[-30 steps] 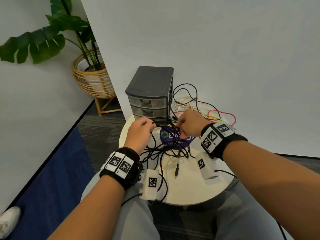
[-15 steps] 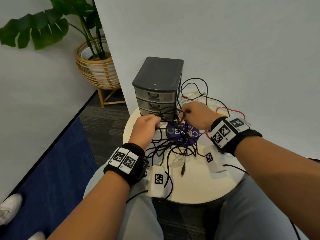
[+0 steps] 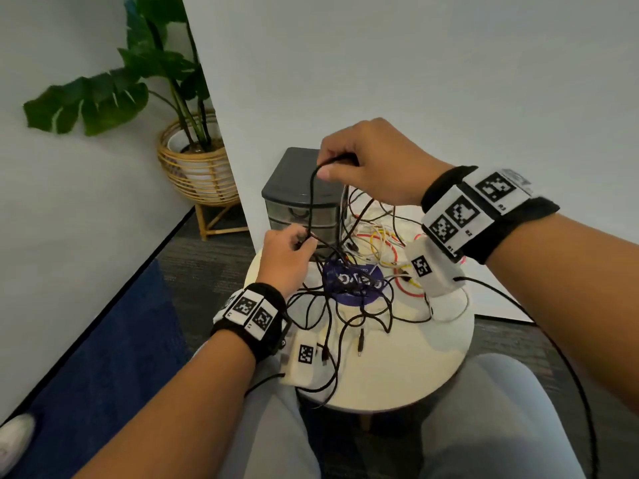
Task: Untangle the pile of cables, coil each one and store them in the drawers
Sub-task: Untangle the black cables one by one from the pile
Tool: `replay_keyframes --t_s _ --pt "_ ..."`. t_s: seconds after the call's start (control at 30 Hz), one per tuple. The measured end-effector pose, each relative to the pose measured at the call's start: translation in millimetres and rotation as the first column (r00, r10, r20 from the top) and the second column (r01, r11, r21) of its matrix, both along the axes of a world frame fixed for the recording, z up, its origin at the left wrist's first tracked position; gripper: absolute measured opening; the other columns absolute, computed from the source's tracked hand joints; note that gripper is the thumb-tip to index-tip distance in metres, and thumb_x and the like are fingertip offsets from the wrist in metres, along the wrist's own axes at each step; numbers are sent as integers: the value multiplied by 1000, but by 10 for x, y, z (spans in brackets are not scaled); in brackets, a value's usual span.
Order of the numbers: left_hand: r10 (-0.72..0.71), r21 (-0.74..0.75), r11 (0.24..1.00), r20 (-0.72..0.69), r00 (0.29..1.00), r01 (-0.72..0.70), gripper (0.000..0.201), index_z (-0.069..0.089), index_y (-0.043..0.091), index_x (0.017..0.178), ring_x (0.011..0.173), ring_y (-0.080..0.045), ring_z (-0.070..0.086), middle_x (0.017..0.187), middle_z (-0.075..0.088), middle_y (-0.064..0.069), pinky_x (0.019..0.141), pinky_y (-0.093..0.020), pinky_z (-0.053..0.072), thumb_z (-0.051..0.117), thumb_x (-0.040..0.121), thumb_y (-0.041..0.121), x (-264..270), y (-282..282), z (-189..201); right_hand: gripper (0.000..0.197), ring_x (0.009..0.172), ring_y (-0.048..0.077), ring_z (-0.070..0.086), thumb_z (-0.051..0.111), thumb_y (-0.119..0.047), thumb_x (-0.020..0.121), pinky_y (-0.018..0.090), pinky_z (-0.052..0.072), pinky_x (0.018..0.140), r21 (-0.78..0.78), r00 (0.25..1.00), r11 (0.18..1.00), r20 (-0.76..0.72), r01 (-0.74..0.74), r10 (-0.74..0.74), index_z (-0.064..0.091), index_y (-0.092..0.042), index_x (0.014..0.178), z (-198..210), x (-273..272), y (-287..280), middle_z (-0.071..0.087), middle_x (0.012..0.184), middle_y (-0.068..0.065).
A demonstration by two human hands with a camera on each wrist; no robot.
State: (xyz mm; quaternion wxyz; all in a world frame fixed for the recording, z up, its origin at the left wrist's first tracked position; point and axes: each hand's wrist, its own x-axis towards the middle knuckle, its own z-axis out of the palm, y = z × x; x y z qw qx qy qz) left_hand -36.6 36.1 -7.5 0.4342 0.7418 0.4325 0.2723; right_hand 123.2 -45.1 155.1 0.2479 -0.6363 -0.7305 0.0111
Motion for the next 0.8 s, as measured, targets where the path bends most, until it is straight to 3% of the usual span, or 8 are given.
replay_keyframes --t_s 0.13,0.23,0.33,0.4,0.47,0.57,0.7,0.8 --pt "-14 21 1000 -39 999 15 4 64 32 95 105 -15 60 123 60 -8 91 -27 43 63 98 34 -47 24 21 5 69 3 55 68 -19 92 13 40 65 196 989 970 4 146 -150 72 -17 92 241 63 -61 64 80 -11" --pt "-8 44 999 -52 999 10 10 61 36 89 100 -17 62 121 60 -8 91 -32 46 61 100 35 -79 13 64 15 68 14 60 66 -27 94 13 43 62 342 919 857 -229 385 -322 73 -15 90 339 182 -120 66 77 -3" --pt "-25 58 998 -63 998 29 15 64 35 85 94 -19 62 113 61 -11 87 -33 47 59 99 34 -108 2 89 27 55 16 64 63 -30 98 27 53 61 239 692 769 -639 593 -335 73 -15 78 396 353 -203 65 68 -1" --pt "-33 71 997 -58 998 37 18 63 30 83 92 -19 61 108 62 -12 83 -31 44 59 100 30 -120 -26 132 28 59 19 62 65 -28 93 34 57 64 207 588 714 -734 669 -339 70 -22 66 458 446 -276 66 69 -4" --pt "-41 78 996 -54 998 45 16 64 23 87 94 -20 59 105 62 -10 83 -33 45 58 102 27 -118 -59 178 15 73 14 66 66 -21 86 32 57 71 228 626 686 -663 691 -411 72 -23 72 537 489 -357 70 79 -6" --pt "-75 49 996 -38 996 77 16 65 19 90 93 -19 59 97 65 -4 79 -32 42 57 103 25 -116 -124 232 16 67 6 57 63 -8 82 19 44 62 221 740 753 -484 620 -467 76 -16 86 595 461 -466 62 74 -10" --pt "-127 98 987 -40 991 130 10 68 20 94 89 -18 65 88 70 -2 76 -26 44 61 101 24 -126 -158 330 19 64 6 52 60 -5 86 16 38 56 3 806 833 -255 553 -534 77 -10 94 487 384 -591 63 79 -3" --pt "-148 203 966 -74 986 160 12 73 21 106 87 -5 62 86 69 7 73 -16 42 63 100 17 -167 -173 448 20 84 16 59 59 -3 89 22 43 66 -172 818 840 -195 514 -541 76 -10 96 286 326 -662 69 96 4"
